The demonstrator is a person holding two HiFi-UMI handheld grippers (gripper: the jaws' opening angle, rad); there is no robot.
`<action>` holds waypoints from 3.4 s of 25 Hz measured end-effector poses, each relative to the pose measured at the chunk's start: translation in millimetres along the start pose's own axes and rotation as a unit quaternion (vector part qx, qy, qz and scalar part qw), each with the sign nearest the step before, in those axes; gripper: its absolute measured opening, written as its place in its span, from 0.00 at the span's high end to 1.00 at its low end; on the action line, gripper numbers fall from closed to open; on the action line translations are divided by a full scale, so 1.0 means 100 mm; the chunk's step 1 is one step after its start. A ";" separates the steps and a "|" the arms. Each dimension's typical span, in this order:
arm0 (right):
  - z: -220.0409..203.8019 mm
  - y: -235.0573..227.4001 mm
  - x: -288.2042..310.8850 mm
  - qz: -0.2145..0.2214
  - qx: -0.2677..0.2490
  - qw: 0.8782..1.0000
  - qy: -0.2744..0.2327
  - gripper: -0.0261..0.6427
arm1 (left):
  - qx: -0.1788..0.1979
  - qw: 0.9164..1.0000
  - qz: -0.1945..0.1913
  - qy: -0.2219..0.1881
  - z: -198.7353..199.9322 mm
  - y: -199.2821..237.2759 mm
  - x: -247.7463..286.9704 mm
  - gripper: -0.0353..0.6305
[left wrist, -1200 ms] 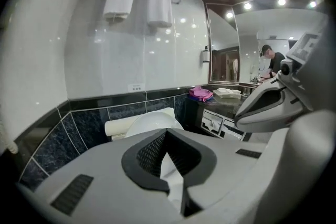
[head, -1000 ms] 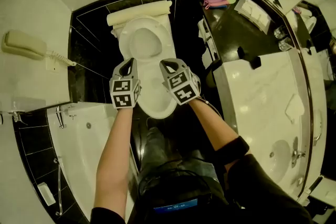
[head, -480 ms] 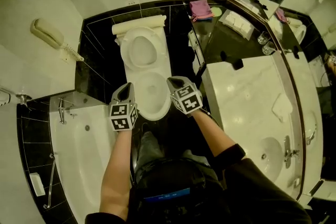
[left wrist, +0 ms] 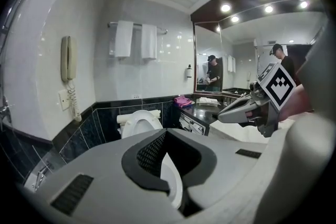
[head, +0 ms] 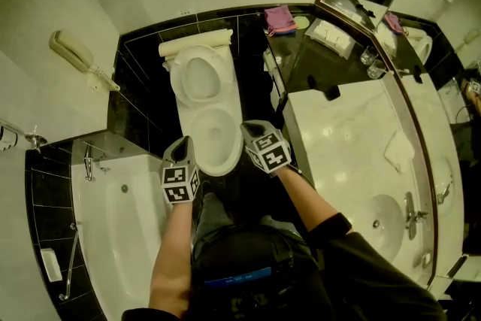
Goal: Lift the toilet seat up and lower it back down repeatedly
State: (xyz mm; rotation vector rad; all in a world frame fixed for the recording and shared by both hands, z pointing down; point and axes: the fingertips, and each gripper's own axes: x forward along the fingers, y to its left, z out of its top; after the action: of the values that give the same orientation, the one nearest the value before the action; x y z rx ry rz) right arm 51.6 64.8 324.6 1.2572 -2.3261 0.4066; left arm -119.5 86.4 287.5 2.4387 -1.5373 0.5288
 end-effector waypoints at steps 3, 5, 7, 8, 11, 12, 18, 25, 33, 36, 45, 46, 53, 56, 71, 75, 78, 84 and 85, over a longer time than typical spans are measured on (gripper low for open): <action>-0.04 -0.02 -0.01 0.000 -0.002 1.000 0.005 0.93 | -0.002 1.000 0.001 -0.001 -0.03 -0.01 -0.02 0.96; -0.04 -0.02 0.00 0.001 -0.002 1.000 0.006 0.93 | -0.004 1.000 0.001 0.001 -0.05 0.00 -0.02 0.96; -0.01 -0.04 0.03 0.000 -0.002 1.000 0.005 0.93 | -0.005 1.000 -0.001 0.003 -0.05 0.03 0.01 0.96; 0.03 -0.05 0.05 -0.001 -0.004 1.000 0.004 0.93 | -0.005 1.000 -0.002 0.004 -0.05 0.04 0.03 0.96; 0.19 -0.04 0.09 -0.001 -0.015 1.000 0.001 0.93 | -0.005 1.000 -0.005 0.008 -0.04 0.08 0.11 0.96; 0.24 -0.04 0.11 -0.002 -0.021 1.000 0.002 0.93 | -0.005 1.000 -0.007 0.010 -0.04 0.10 0.15 0.96; 0.30 -0.12 0.54 -0.007 -0.067 0.998 0.017 0.89 | -0.007 0.999 -0.020 0.027 -0.11 0.24 0.48 0.96; 0.56 -0.34 1.36 -0.010 -0.097 0.995 0.035 0.80 | -0.002 0.998 -0.041 0.051 -0.17 0.57 1.14 0.96; 0.77 -0.67 2.49 -0.007 -0.147 0.987 0.070 0.68 | -0.004 0.997 -0.059 0.058 -0.18 1.08 2.09 0.96; 0.82 -0.81 2.90 -0.008 -0.189 0.978 0.088 0.64 | -0.003 0.996 -0.062 0.061 -0.23 1.25 2.45 0.96; 1.05 -1.21 3.96 -0.033 -0.313 0.942 0.114 0.63 | -0.005 0.995 -0.071 0.074 -0.46 1.70 3.35 0.96; 1.11 -1.25 4.06 -0.039 -0.329 0.937 0.113 0.63 | -0.004 0.995 -0.072 0.075 -0.47 1.74 3.43 0.96; 1.42 -1.44 4.66 -0.060 -0.427 0.895 0.115 0.63 | -0.007 0.993 -0.088 0.076 -0.48 1.83 3.81 0.96; 1.48 -1.48 4.85 -0.060 -0.454 0.881 0.119 0.66 | -0.012 0.993 -0.091 0.077 -0.52 1.85 3.91 0.96; 1.41 -1.46 4.96 -0.066 -0.508 0.847 0.140 0.83 | -0.031 0.992 -0.089 0.086 -0.69 1.88 3.88 0.96; 1.36 -1.35 4.80 -0.059 -0.510 0.848 0.134 0.84 | -0.039 0.991 -0.085 0.090 -0.74 1.82 3.81 0.96; 1.32 -1.24 4.66 -0.055 -0.510 0.849 0.125 0.84 | -0.043 0.991 -0.080 0.095 -0.82 1.75 3.71 0.96; 1.15 -0.97 4.27 -0.045 -0.512 0.851 0.105 0.85 | -0.050 0.991 -0.068 0.104 -0.97 1.55 3.46 0.96; 1.12 -0.93 4.21 -0.045 -0.513 0.851 0.104 0.85 | -0.052 0.991 -0.067 0.105 -0.98 1.51 3.43 0.96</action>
State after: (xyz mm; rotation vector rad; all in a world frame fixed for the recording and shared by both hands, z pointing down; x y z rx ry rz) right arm -98.7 -333.1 454.7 0.7011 -1.7957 -0.6492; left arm -139.9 -226.3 514.7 2.3052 -1.2755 0.6395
